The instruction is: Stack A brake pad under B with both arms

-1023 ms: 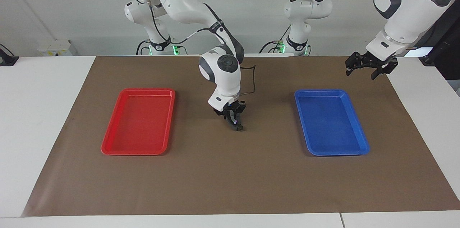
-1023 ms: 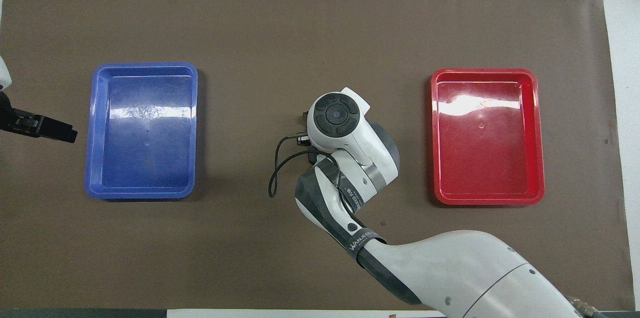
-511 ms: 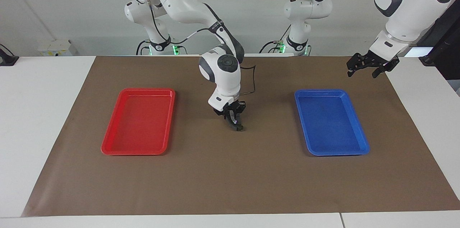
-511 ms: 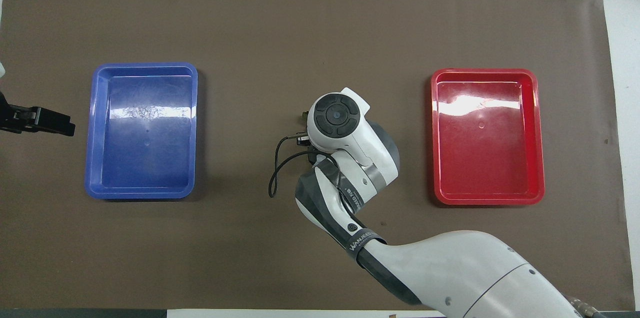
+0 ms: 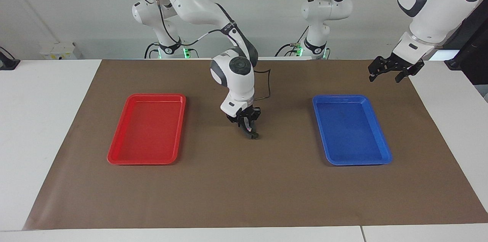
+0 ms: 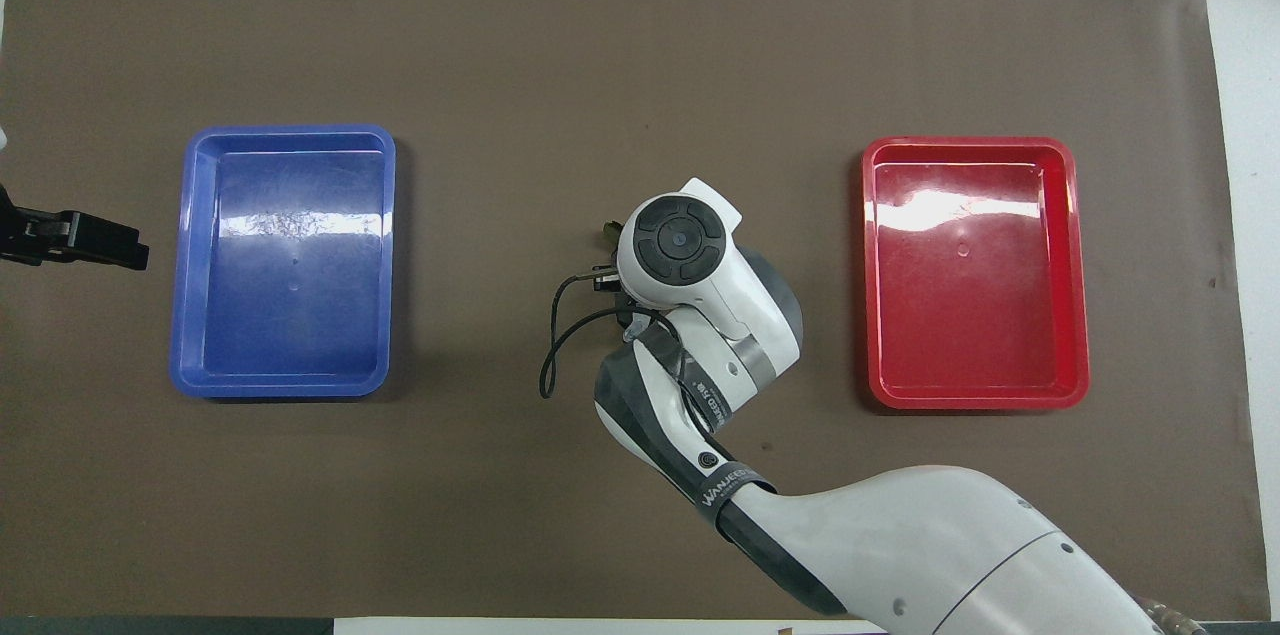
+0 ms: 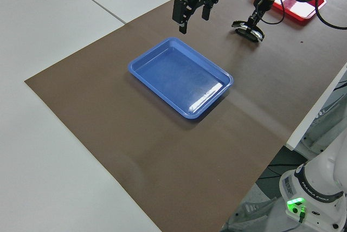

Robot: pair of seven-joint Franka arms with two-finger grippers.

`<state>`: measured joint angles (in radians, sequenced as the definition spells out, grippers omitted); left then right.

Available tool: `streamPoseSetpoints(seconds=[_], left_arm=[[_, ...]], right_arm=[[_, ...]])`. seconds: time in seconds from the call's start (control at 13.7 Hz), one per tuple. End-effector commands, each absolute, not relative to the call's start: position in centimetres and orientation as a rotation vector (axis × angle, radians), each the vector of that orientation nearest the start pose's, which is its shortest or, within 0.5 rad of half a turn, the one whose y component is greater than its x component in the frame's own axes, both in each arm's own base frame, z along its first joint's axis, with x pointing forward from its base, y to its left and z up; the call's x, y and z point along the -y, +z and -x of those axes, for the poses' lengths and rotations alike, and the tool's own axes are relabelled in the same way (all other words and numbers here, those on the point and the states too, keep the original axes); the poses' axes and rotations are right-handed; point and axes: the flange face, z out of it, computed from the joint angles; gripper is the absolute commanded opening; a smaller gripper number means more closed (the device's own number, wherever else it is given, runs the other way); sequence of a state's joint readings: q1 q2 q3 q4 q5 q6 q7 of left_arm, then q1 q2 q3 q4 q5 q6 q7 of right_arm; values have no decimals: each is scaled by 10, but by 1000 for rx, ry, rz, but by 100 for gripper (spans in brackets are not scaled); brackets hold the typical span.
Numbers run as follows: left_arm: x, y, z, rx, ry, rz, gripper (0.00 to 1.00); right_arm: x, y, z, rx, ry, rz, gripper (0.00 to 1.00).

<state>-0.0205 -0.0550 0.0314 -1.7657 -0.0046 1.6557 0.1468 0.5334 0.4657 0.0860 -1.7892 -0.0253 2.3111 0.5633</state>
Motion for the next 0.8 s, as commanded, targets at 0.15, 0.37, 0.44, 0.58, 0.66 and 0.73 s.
streamPoseSetpoints(seconds=[0.15, 0.37, 0.44, 0.58, 0.66, 0.73], left_arm=[[-7, 574, -534, -197, 71, 3153, 99], [-7, 574, -534, -197, 68, 3153, 99], [-7, 574, -534, -197, 68, 3153, 99], [-7, 574, -534, -197, 68, 3153, 99], [-7, 574, -534, -197, 68, 3153, 99], [-7, 574, -534, -197, 71, 3153, 99]], right_arm=[[-385, 290, -531, 87, -95, 3072, 0], [-387, 291, -531, 88, -83, 3076, 5], [-387, 292, -532, 88, -87, 3074, 9], [-387, 292, -532, 80, -87, 3068, 59], [-387, 292, -532, 77, -87, 3067, 98], [-388, 292, -531, 80, -87, 3067, 100]])
